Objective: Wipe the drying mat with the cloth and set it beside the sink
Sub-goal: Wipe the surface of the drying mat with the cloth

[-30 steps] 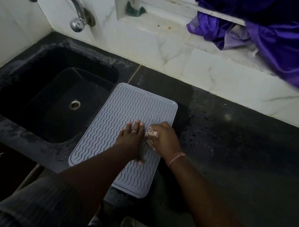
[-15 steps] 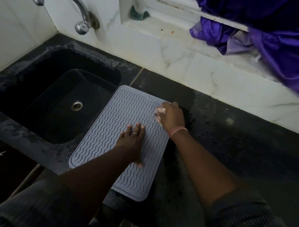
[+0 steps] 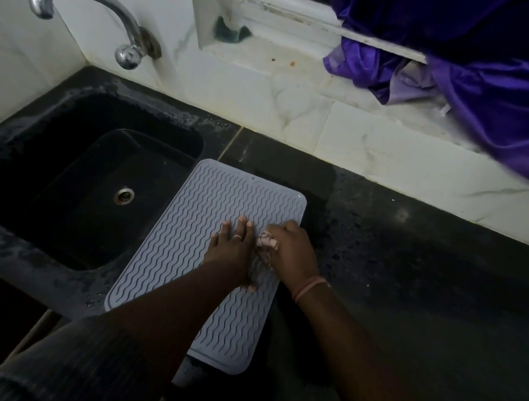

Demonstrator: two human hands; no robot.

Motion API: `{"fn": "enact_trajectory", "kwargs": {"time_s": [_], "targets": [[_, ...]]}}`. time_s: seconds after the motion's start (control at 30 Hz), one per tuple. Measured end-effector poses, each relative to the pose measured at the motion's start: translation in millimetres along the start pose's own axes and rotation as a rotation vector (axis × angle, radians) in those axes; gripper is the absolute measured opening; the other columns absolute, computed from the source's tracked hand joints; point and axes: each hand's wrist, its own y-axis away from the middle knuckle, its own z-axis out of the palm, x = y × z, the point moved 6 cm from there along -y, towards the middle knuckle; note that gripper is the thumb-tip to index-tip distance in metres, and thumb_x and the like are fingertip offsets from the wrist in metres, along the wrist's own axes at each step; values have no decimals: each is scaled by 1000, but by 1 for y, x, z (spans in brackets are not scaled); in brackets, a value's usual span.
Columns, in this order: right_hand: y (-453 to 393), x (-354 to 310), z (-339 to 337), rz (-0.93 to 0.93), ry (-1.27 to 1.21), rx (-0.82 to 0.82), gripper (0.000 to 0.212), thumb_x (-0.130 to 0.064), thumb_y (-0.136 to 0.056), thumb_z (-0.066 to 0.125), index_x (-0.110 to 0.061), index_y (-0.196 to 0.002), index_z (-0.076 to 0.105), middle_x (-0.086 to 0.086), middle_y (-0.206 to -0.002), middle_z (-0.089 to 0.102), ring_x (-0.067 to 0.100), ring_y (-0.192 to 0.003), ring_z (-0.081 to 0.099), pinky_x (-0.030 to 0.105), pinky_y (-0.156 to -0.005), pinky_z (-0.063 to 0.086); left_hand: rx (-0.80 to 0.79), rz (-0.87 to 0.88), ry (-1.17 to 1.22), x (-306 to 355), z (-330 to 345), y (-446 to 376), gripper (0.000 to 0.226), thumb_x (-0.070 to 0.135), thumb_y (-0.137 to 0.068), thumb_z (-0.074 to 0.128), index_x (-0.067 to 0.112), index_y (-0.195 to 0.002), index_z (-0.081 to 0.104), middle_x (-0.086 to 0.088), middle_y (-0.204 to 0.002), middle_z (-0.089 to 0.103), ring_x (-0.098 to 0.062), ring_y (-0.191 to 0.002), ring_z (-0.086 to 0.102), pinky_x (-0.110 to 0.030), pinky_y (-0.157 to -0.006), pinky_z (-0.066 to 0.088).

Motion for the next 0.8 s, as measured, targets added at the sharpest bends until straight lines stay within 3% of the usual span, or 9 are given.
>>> {"fn": "enact_trajectory", "kwargs": {"time_s": [0.07, 0.17, 0.3, 0.53, 0.7, 0.8], "targets": [[-20, 14, -10, 40, -30, 19, 35, -23, -89, 72, -18, -124, 71, 10, -117, 60, 30, -107, 59, 40, -93, 53, -14, -2, 2, -1, 0, -1, 145, 50, -72, 87, 19, -160, -24, -7, -168, -27, -39, -154, -21, -56, -127, 2], [-54, 30, -20, 84, -24, 38, 43, -14, -88, 73, -11, -131, 69, 19, -124, 61, 38, -114, 59, 42, -101, 50, -35, -3, 2, -2, 1, -1, 145, 49, -72, 88, 21, -159, -25, -7, -167, -30, -39, -153, -23, -56, -127, 0], [-92, 41, -31, 91, 61, 73, 37, -13, -89, 68, -12, -126, 69, 20, -111, 58, 42, -104, 59, 43, -90, 53, -56, -18, 10, -1, 0, -2, 146, 46, -72, 89, 21, -159, -26, -7, -166, -32, -39, -153, -24, -55, -125, -2], [-96, 33, -40, 122, 223, 113, 31, -14, -95, 60, -14, -126, 59, 16, -121, 50, 39, -102, 53, 41, -78, 49, -56, -19, 36, -2, -1, -4, 148, 46, -69, 90, 23, -159, -24, -5, -168, -28, -38, -153, -23, -55, -125, 0], [-64, 20, -28, 75, 214, 76, 44, -11, -94, 55, -16, -138, 57, 16, -132, 51, 40, -109, 52, 44, -87, 48, -40, -18, 17, -4, -2, -6, 150, 51, -66, 91, 25, -160, -22, -3, -169, -26, -37, -154, -21, -55, -125, 3], [-44, 6, -22, 46, 214, 84, 42, -13, -95, 53, -16, -136, 60, 16, -132, 54, 40, -111, 53, 45, -87, 50, -40, -21, 4, -2, -2, -5, 149, 50, -67, 91, 25, -161, -21, -3, -169, -24, -37, -155, -20, -55, -125, 5]]}}
